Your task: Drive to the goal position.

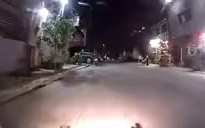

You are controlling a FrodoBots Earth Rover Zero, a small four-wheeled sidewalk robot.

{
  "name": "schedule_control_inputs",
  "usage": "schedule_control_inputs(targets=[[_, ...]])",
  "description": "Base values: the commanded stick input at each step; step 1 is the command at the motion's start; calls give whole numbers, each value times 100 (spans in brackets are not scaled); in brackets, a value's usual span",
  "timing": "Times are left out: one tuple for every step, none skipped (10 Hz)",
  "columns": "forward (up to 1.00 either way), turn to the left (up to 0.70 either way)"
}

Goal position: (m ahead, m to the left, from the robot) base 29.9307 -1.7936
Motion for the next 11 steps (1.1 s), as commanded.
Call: schedule_control_inputs(targets=[[85, 0], [85, 0], [85, 0], [85, 0], [85, -33], [85, -34], [85, -34], [85, -34], [85, -34], [85, -34], [85, -34]])
